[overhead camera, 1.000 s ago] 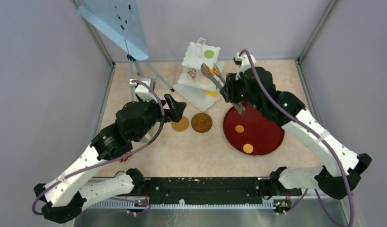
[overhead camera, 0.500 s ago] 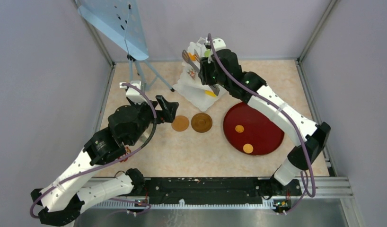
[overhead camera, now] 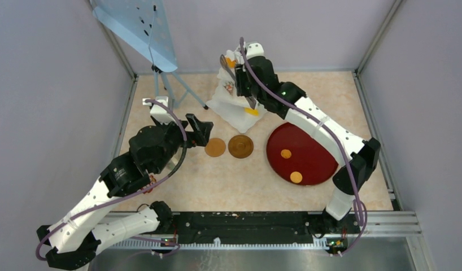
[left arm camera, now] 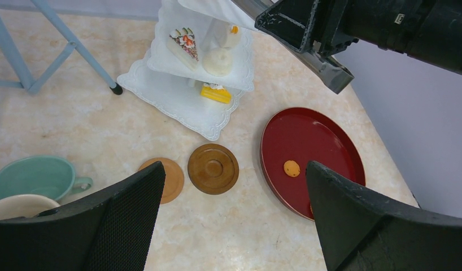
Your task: Serve the afternoon tea
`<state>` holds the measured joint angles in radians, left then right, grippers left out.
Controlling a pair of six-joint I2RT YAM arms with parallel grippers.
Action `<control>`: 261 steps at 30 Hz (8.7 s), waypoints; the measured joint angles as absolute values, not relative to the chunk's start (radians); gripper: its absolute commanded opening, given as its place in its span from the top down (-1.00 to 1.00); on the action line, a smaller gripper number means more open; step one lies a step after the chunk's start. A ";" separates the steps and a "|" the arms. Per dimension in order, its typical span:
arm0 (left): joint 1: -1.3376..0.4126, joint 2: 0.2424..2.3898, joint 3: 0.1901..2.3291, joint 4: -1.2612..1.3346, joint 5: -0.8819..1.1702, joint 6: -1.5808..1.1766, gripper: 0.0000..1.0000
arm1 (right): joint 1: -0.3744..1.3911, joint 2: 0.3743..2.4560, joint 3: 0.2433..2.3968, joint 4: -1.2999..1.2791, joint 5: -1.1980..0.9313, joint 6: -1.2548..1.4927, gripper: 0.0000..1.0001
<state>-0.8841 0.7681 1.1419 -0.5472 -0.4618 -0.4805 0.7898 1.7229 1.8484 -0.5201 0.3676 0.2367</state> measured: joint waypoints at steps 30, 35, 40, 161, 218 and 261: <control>-0.884 0.768 1.142 -0.547 -0.445 -0.481 -0.97 | 0.835 1.660 1.865 -0.630 0.347 0.249 0.01; -0.884 0.768 1.142 -0.546 -0.435 -0.481 -0.97 | 0.838 1.528 1.776 -0.658 0.321 0.266 0.04; -0.884 0.768 1.142 -0.546 -0.434 -0.482 -0.98 | 0.838 1.325 1.602 -0.708 0.305 0.291 0.03; -0.884 0.761 1.110 -0.546 -0.480 -0.475 -0.98 | 0.833 1.729 1.999 -0.839 0.375 0.231 0.24; -0.884 0.799 1.063 -0.481 -0.350 -0.508 -0.98 | 0.833 1.034 1.137 -1.456 0.274 0.842 0.03; -0.884 0.842 1.025 -0.463 -0.330 -0.522 -0.97 | 0.833 1.032 0.999 -1.378 0.226 0.865 0.58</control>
